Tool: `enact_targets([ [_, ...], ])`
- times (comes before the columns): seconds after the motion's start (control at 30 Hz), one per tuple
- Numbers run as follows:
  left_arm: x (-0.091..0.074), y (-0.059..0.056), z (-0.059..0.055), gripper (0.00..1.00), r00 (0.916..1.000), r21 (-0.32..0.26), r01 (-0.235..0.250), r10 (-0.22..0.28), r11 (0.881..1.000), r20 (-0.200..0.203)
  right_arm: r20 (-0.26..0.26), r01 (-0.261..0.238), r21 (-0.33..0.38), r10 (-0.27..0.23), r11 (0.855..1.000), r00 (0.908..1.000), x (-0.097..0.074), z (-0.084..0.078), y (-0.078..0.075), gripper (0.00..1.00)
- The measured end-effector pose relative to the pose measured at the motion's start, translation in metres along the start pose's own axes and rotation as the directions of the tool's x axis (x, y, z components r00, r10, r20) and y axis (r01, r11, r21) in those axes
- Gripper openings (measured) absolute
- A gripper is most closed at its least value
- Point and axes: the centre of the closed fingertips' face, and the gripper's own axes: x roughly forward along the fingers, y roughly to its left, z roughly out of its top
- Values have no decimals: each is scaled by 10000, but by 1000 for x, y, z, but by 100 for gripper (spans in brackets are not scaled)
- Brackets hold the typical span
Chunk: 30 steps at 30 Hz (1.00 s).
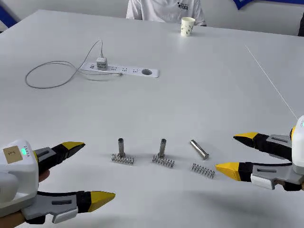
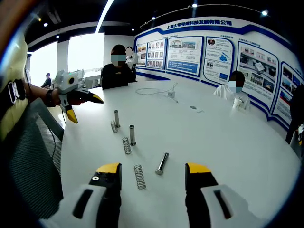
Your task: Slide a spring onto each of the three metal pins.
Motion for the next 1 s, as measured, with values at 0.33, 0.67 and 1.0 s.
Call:
enact_targets([
  [0.33,-2,2,0,80,10000,-52,-91,91,9999,11,-546,47,-36,-49,10000,9985,18,4,-8,43],
  [0.67,-4,0,-1,80,9999,-68,-118,118,9999,-28,-1052,369,59,-361,9993,9938,46,9,-18,33],
  [1.0,-4,0,-4,80,9999,-129,-157,156,9998,-35,-1798,707,145,-670,9974,9814,68,2,-23,28],
])
